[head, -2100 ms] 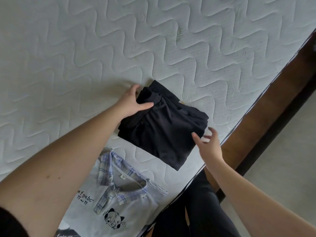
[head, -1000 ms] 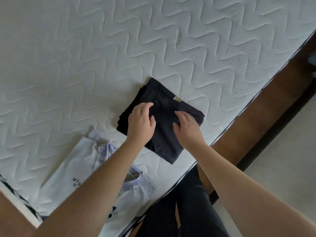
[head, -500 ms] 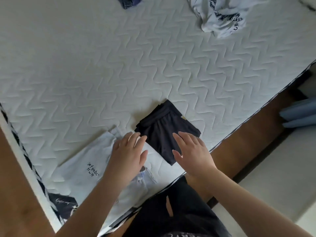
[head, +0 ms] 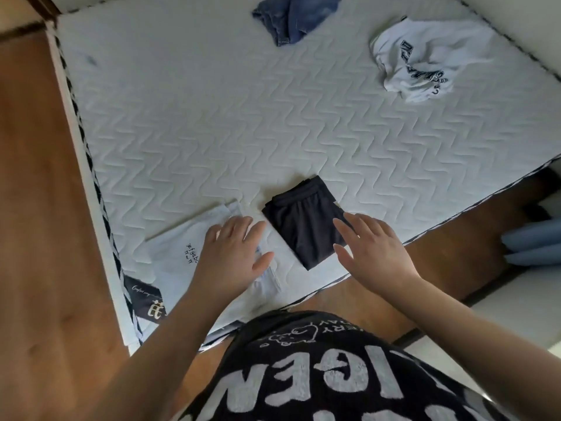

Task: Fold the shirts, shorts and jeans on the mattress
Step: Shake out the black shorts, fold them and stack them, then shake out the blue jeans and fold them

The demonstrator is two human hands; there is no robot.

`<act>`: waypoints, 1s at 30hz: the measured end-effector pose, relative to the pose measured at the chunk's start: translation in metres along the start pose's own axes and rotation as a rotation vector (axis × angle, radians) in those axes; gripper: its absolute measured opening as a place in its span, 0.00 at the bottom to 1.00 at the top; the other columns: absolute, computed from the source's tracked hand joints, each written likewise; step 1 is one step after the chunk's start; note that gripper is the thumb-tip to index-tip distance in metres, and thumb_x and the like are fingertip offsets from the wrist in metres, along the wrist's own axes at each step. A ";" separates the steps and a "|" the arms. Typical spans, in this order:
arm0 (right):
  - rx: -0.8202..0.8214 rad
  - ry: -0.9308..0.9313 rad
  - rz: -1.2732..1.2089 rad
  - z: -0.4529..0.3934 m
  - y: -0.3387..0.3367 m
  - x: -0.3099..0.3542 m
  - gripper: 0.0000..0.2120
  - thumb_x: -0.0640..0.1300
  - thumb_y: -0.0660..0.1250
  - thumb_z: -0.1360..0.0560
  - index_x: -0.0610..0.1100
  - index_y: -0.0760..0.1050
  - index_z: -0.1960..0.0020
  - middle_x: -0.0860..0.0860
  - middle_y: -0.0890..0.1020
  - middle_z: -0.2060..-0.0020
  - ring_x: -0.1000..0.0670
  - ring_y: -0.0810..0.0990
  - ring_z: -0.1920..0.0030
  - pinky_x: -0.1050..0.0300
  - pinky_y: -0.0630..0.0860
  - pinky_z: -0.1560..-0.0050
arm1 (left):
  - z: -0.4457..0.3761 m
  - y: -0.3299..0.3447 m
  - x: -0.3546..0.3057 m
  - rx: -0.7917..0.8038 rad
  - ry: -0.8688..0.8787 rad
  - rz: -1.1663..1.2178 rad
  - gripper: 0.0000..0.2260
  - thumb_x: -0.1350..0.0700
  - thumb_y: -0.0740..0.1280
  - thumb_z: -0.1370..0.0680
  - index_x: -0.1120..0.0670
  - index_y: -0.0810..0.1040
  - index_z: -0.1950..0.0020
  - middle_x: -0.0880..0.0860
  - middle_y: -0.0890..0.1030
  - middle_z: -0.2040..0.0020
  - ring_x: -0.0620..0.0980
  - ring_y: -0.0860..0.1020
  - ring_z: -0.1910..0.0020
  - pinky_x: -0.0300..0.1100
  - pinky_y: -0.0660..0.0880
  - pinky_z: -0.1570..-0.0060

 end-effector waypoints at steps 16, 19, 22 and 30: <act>-0.188 -0.278 -0.029 0.036 -0.009 0.046 0.22 0.52 0.65 0.22 0.42 0.75 0.33 0.43 0.78 0.36 0.41 0.76 0.35 0.44 0.71 0.34 | 0.110 -0.013 -0.045 -0.062 -0.290 0.012 0.26 0.41 0.54 0.22 0.53 0.77 0.32 0.54 0.79 0.37 0.56 0.76 0.35 0.56 0.70 0.36; -0.192 -0.378 -0.040 0.038 -0.008 0.082 0.21 0.52 0.64 0.22 0.43 0.75 0.33 0.44 0.78 0.36 0.41 0.77 0.36 0.43 0.72 0.35 | 0.141 -0.015 -0.028 -0.055 -0.374 0.020 0.27 0.40 0.52 0.22 0.53 0.76 0.31 0.55 0.78 0.36 0.57 0.75 0.34 0.58 0.70 0.35; -0.163 -0.506 0.000 0.038 -0.006 0.124 0.21 0.52 0.65 0.22 0.43 0.76 0.34 0.43 0.78 0.36 0.41 0.77 0.37 0.43 0.72 0.35 | 0.178 -0.015 -0.006 -0.054 -0.488 0.019 0.28 0.39 0.51 0.22 0.52 0.76 0.31 0.55 0.78 0.35 0.57 0.74 0.33 0.58 0.70 0.34; -0.153 -0.809 0.094 0.047 0.001 0.289 0.21 0.51 0.61 0.20 0.42 0.73 0.31 0.43 0.76 0.33 0.41 0.75 0.35 0.44 0.70 0.34 | 0.329 0.005 0.065 -0.106 -0.832 0.045 0.24 0.38 0.56 0.21 0.49 0.74 0.31 0.52 0.77 0.35 0.56 0.73 0.33 0.60 0.67 0.34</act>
Point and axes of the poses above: each hand's wrist, its own z-axis away from the middle knuckle, its own y-axis out of the palm, x = y × z, the point moved 2 cm from there along -z, towards the middle knuckle
